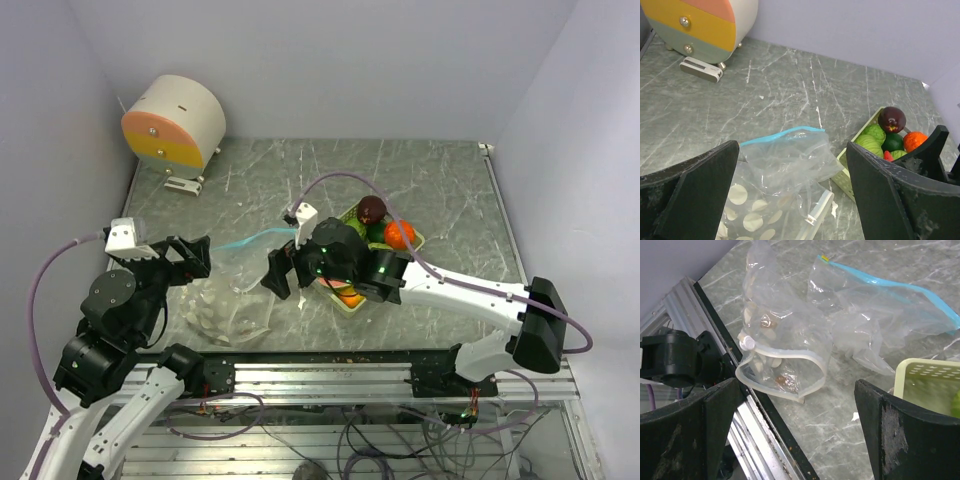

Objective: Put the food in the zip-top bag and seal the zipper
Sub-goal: Pick up the zipper food storage bag at the center of the board.

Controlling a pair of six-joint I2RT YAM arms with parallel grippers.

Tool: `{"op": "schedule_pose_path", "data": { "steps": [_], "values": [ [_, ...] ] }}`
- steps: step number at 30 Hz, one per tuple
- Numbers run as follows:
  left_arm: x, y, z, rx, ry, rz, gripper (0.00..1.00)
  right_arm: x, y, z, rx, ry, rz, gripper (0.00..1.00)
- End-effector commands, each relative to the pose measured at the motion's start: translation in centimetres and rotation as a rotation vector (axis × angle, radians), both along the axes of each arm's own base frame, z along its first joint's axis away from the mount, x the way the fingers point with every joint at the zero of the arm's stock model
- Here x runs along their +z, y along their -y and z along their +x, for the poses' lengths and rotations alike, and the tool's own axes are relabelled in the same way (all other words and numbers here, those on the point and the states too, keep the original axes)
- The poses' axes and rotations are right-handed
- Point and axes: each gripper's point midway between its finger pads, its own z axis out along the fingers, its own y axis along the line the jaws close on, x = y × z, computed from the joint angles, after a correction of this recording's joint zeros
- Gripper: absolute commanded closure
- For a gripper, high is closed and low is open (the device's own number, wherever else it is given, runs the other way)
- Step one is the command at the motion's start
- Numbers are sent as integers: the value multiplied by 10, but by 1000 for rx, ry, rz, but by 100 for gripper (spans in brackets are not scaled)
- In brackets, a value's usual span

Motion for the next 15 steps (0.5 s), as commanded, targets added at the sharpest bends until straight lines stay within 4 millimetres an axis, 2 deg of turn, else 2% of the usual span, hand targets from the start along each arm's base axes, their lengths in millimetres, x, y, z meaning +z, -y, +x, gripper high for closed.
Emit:
{"op": "schedule_pose_path", "data": {
  "steps": [1,6,12,14,15],
  "values": [
    [9,-10,-6,35,19,-4,0,-4,-7,0,5,6,-26,0],
    [6,-7,-3,26,6,1,1,-19,1,3,-30,15,-32,0],
    [4,-7,-3,27,1,8,0,-20,8,0,-44,28,15,0],
    [4,-6,-2,22,6,5,1,-27,7,-2,-32,12,0,0],
    [4,-5,-2,18,5,5,0,-45,10,-6,-25,-12,-32,0]
  ]
}}
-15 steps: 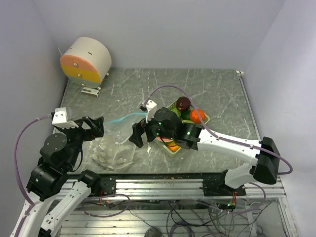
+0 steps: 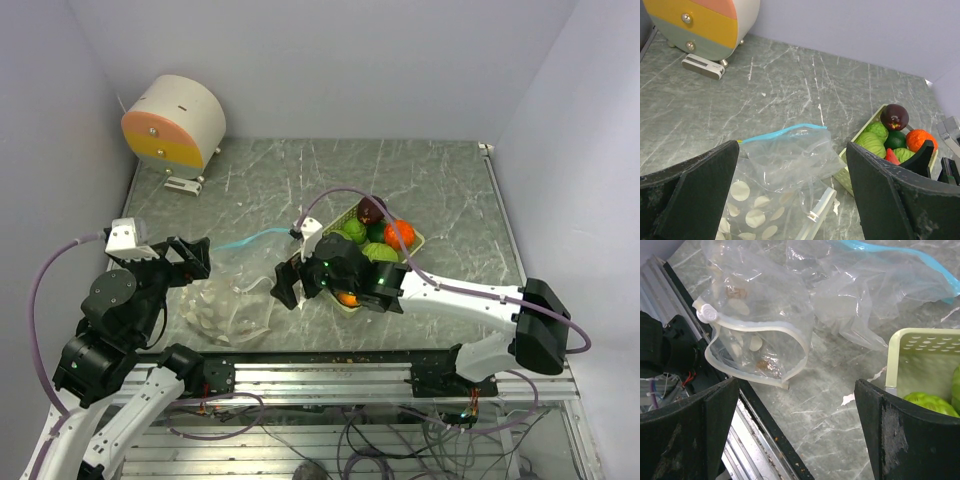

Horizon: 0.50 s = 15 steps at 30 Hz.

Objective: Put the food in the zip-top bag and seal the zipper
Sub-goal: Pick up the zipper food storage bag at the center of the board.

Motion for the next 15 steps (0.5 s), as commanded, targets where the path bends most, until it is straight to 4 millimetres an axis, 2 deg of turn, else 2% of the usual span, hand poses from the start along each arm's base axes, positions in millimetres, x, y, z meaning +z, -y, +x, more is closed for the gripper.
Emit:
{"op": "schedule_pose_path", "data": {
  "steps": [1,6,15],
  "values": [
    [5,-2,1,8,16,-2,0,-6,-3,-6,16,-16,27,0],
    [4,1,3,-1,2,0,0,-30,-13,-19,73,-87,32,2],
    [2,0,1,2,-1,1,0,-46,-30,-20,124,-95,56,4]
  ]
}}
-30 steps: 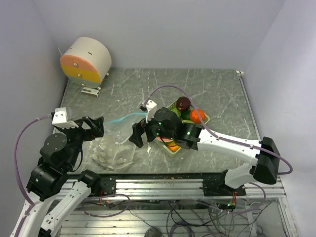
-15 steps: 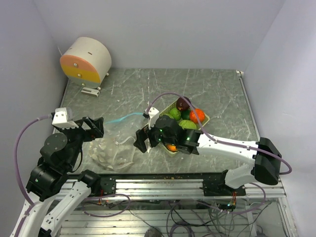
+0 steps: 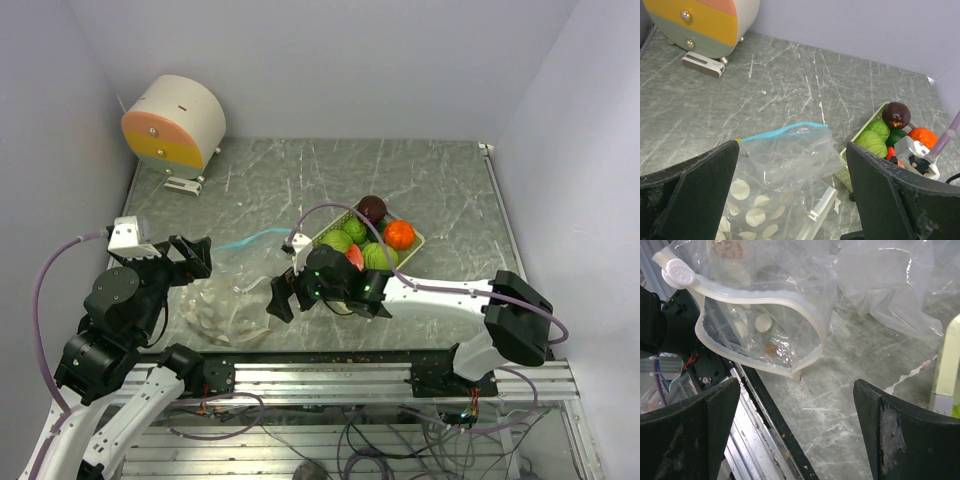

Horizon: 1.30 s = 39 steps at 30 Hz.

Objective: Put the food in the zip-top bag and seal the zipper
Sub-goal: Pick up the zipper food storage bag at the center of the board.

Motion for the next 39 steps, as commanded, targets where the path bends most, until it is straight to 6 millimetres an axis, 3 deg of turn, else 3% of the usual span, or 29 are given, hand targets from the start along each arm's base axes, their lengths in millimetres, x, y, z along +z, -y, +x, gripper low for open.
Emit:
{"op": "schedule_pose_path", "data": {
  "steps": [1,8,15,23,27,31,35,39],
  "values": [
    [5,-1,-1,1,13,-7,0,2,-18,0,36,7,55,4],
    [6,2,0,-13,6,1,0,-21,-31,11,-12,-14,47,8],
    [4,1,0,-9,-4,10,0,-26,-42,23,-52,17,102,14],
    [-1,3,0,-20,-31,32,0,-40,-54,25,-41,4,130,37],
    [0,-1,-1,-5,-29,34,0,-43,-56,22,-36,-1,138,61],
    [1,-1,-2,-7,-27,29,0,-32,-50,24,-60,28,145,97],
    [12,-3,-4,-10,-3,36,0,-8,-43,22,-72,36,116,100],
    [50,-2,-14,-49,72,33,1,38,-32,10,-68,32,158,100]
  ]
}}
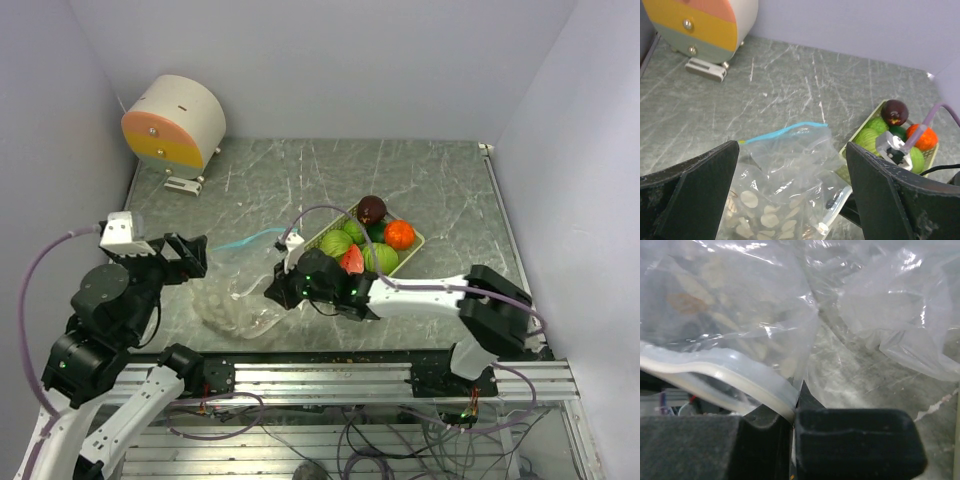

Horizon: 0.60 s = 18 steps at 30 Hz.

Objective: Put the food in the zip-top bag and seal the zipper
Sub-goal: Pick up the zipper food storage bag at the center of the board.

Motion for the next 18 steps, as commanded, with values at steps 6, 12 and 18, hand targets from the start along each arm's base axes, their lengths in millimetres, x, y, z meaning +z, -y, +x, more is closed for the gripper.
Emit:
{"op": "schedule_pose_path", "data": {
  "steps": [6,12,18],
  "values": [
    [95,18,-34,-212,253,-23,2,120,41,14,-209,62,87,100],
    [76,23,-27,-222,210,-7,4,154,54,49,-402,174,104,100],
    [18,52,-10,-306,59,-15,8,166,56,75,-532,223,63,100]
  ]
}}
